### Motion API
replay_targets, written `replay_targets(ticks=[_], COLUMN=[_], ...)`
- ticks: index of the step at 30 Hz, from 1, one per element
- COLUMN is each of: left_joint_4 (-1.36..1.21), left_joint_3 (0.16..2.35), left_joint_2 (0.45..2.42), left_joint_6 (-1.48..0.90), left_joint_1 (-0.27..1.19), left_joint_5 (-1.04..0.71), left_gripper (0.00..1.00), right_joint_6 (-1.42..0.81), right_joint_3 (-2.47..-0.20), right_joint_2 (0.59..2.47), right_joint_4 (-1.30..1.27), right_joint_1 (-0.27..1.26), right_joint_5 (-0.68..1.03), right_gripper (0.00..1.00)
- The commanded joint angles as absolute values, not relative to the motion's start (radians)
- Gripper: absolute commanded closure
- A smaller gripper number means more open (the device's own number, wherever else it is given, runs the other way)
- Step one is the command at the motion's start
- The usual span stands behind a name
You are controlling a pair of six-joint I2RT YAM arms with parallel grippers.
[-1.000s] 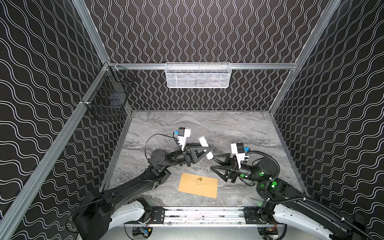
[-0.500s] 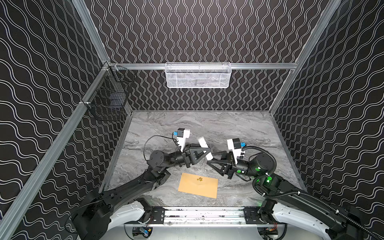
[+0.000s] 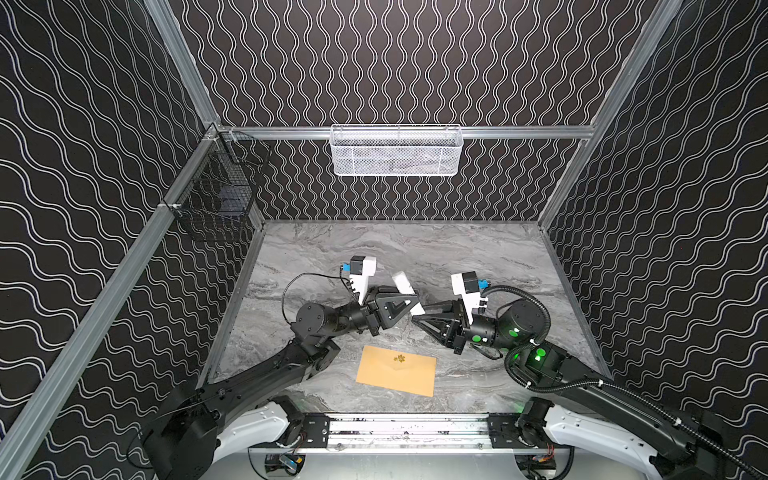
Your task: Place the letter into the envelope and seal it
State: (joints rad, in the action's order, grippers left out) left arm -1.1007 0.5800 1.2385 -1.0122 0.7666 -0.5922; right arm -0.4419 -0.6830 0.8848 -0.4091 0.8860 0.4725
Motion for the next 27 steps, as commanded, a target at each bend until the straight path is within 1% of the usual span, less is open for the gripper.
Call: replay_targets(ticks=[1,4,10,13,15,18,21,23,25,27], left_joint_4=[-1.021,-0.992,-0.933,-0.935,-0.939,-0.931,-0.914,-0.902,-0.902,-0.910], left_joint_3=[0.575,0.577,0.581,0.580,0.578,0.572,0.568,0.568,0.567,0.571], left_joint_2=[1.231,1.222,1.210,1.213,1.215,1.209,1.192,1.181,1.174,1.173], left_joint_6=[-0.973,-0.955,-0.913,-0.910,-0.914,-0.911,-0.904,-0.900,-0.904,-0.907], left_joint_1=[0.769,0.769,0.769,0.769,0.769,0.769,0.769,0.769,0.769,0.769], left_joint_5=[-0.588,-0.580,-0.566,-0.564,-0.562,-0.558,-0.550,-0.547,-0.545,-0.550], left_gripper=[1.00,1.00,1.00,1.00,1.00,1.00,1.00,1.00,1.00,1.00], right_joint_6=[-0.373,-0.306,-0.235,-0.243,-0.257,-0.266,-0.252,-0.240,-0.234,-0.270], right_joint_3=[-0.744,-0.812,-0.968,-1.036,-1.057,-1.058,-1.015,-0.961,-0.897,-0.828], right_joint_2=[0.890,0.897,0.978,1.027,1.044,1.029,0.966,0.912,0.856,0.817], right_joint_4=[-0.292,-0.131,0.129,0.213,0.252,0.264,0.227,0.196,0.115,-0.030], right_joint_1=[0.905,0.977,1.196,1.279,1.307,1.316,1.316,1.314,1.298,1.239], right_joint_5=[0.373,0.181,-0.294,-0.461,-0.521,-0.506,-0.450,-0.388,-0.280,-0.068], right_gripper=[0.82,0.84,0.85,0.85,0.85,0.77,0.63,0.51,0.43,0.40])
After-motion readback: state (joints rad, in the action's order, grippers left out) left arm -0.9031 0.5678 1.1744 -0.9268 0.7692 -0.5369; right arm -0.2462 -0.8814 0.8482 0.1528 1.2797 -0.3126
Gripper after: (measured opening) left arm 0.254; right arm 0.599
